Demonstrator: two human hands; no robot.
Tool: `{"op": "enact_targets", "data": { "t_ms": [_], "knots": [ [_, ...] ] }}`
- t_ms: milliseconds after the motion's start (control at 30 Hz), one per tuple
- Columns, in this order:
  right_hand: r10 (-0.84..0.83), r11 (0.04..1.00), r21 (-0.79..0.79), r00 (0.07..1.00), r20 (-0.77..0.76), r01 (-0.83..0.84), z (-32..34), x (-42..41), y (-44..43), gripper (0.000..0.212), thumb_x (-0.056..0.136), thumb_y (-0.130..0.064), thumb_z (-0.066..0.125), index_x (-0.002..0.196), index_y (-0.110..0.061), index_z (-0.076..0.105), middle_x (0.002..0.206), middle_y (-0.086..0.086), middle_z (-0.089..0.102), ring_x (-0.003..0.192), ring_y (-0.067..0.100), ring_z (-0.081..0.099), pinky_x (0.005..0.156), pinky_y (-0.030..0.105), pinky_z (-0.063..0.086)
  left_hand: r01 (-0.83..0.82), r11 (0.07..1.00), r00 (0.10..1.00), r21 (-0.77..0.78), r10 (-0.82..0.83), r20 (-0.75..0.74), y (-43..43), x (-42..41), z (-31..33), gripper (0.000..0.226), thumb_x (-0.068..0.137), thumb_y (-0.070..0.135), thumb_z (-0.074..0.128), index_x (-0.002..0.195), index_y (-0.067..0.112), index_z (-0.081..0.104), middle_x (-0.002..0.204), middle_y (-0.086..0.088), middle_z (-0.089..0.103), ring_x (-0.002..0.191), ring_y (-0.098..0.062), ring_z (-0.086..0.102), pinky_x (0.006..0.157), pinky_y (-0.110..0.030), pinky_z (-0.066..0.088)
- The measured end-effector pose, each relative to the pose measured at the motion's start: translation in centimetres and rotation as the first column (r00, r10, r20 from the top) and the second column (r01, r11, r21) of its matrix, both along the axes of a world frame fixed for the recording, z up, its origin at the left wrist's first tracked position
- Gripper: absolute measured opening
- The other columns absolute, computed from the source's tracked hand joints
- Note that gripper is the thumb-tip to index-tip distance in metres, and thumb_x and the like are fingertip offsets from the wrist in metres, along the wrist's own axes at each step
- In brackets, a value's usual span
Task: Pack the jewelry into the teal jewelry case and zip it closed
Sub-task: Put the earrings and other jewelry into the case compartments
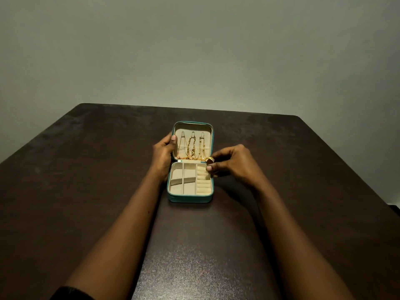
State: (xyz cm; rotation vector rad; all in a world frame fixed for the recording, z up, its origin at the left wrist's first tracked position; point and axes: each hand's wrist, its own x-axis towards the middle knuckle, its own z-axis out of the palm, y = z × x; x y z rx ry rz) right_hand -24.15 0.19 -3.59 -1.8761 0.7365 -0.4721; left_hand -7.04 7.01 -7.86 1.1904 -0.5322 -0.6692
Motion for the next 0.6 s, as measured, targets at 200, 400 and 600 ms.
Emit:
{"op": "enact_targets", "data": {
  "t_ms": [200, 400, 600],
  "knots": [
    [0.055, 0.983, -0.176, 0.998, -0.012, -0.056, 0.00, 0.32, 0.61, 0.020, 0.068, -0.002, 0.078, 0.086, 0.000, 0.069, 0.075, 0.000, 0.066, 0.064, 0.008, 0.061, 0.058, 0.012, 0.052, -0.010, 1.000, 1.000, 0.004, 0.010, -0.021, -0.06, -0.12, 0.07, 0.034, 0.099, 0.010, 0.038, 0.130, -0.002, 0.049, 0.111, -0.017, 0.062, 0.085, -0.020, 0.064, 0.066, -0.025, 0.058],
    [0.090, 0.968, -0.229, 0.994, -0.062, -0.102, -0.26, 0.51, 0.41, 0.026, 0.070, -0.004, 0.077, 0.096, -0.002, 0.071, 0.088, 0.004, 0.069, 0.085, 0.011, 0.063, 0.076, 0.020, 0.054, -0.006, 1.000, 1.000, 0.016, 0.006, -0.004, -0.14, 0.09, -0.07, 0.035, 0.100, 0.009, 0.037, 0.131, -0.002, 0.048, 0.121, -0.022, 0.058, 0.095, -0.026, 0.063, 0.067, -0.024, 0.058],
    [0.050, 0.979, -0.199, 0.998, -0.036, -0.056, -0.34, 0.62, 0.32, 0.027, 0.071, 0.002, 0.074, 0.098, 0.000, 0.071, 0.093, 0.017, 0.071, 0.085, 0.016, 0.063, 0.081, 0.029, 0.054, -0.005, 1.000, 1.000, 0.010, 0.005, -0.004, -0.27, 0.10, -0.16, 0.035, 0.099, 0.009, 0.038, 0.131, -0.002, 0.048, 0.124, -0.026, 0.057, 0.085, -0.017, 0.063, 0.067, -0.023, 0.058]
  ]
}}
